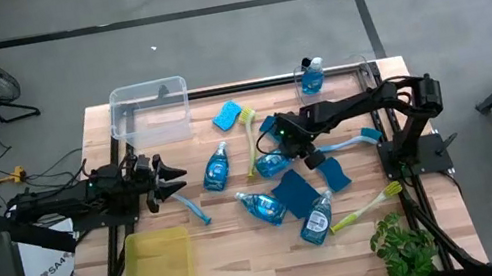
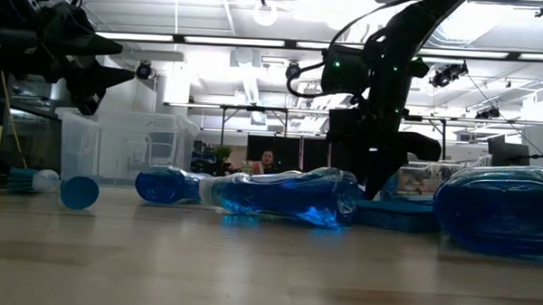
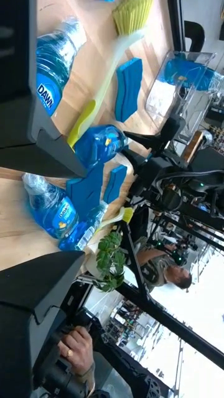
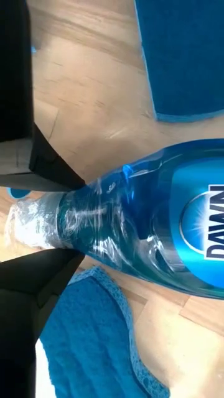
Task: Pick & Place Kitchen Sink Supplies
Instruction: Put the top right soap dispenser into the transparent bin
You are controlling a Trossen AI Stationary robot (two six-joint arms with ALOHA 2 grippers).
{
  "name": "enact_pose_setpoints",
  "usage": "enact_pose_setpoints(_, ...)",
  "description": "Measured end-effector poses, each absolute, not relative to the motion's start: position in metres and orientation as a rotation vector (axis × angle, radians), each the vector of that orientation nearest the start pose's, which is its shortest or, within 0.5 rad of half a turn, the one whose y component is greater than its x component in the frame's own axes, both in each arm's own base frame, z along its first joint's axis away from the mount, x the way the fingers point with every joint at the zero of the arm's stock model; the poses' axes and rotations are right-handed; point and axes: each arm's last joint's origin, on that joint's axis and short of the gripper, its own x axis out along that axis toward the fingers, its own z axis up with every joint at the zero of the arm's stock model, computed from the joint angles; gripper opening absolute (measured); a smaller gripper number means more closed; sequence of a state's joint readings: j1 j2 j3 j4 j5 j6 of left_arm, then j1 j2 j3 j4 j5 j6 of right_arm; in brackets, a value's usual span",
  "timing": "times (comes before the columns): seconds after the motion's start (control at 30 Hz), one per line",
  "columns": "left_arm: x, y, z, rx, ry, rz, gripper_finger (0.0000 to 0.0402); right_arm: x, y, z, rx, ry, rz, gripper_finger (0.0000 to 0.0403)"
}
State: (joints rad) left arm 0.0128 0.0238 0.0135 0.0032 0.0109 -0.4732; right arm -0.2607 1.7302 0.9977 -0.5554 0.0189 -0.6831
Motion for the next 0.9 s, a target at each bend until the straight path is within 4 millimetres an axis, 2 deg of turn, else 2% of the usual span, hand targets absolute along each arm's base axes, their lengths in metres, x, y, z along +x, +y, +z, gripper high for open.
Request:
enact_pose_setpoints(0.23, 0.098, 0.001, 0.167, -0.475, 0.006, 0.004, 0.0197, 0.301, -0.080, 0.152, -0.413, 1.303, 0.192, 0.0122)
enact_pose_setpoints(0.4, 0.098, 0.001, 0.167, -0.475, 0.006, 0.004, 0.0197, 0.303, -0.078, 0.163, -0.421, 1.359, 0.178, 0.0122)
enact_pose_setpoints(0.57, 0.098, 0.001, 0.167, -0.475, 0.006, 0.005, 0.0197, 0.310, -0.073, 0.184, -0.440, 1.410, 0.151, 0.0122)
enact_pose_setpoints(0.9, 0.098, 0.001, 0.167, -0.476, 0.006, 0.005, 0.0197, 0.322, -0.062, 0.243, -0.600, 1.496, 0.060, 0.0120)
